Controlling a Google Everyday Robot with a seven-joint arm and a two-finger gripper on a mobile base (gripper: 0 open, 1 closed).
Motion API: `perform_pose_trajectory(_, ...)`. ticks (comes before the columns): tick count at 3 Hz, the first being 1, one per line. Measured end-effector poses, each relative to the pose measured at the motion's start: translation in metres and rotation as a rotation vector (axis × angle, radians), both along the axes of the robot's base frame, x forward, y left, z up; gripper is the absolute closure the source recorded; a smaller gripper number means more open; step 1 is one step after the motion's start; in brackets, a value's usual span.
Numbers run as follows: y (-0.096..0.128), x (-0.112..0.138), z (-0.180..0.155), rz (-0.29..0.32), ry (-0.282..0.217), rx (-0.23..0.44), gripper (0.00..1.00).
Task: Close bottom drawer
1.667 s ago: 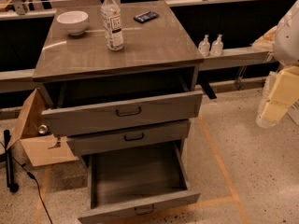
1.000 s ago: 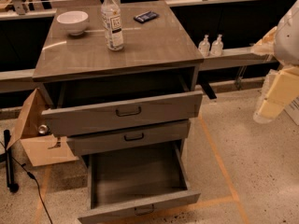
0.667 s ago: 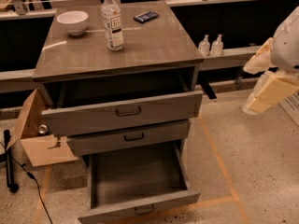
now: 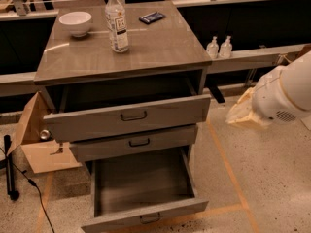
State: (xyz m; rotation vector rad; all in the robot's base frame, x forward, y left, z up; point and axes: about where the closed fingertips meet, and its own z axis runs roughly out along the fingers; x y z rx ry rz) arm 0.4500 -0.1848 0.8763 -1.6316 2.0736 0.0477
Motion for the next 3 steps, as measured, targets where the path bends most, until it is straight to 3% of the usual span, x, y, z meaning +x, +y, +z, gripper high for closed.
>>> perform_pose_trajectory(1,0.023,-0.002,-0.054,0.076,-0.042,0.011,1.0)
perform_pose_trajectory(2,0.053,-0.006,-0.111,0.143,-0.069,-0.042,1.0)
perform_pose_trajectory(3,0.042,-0.014,-0.138,0.142,-0.075,-0.088,1.0)
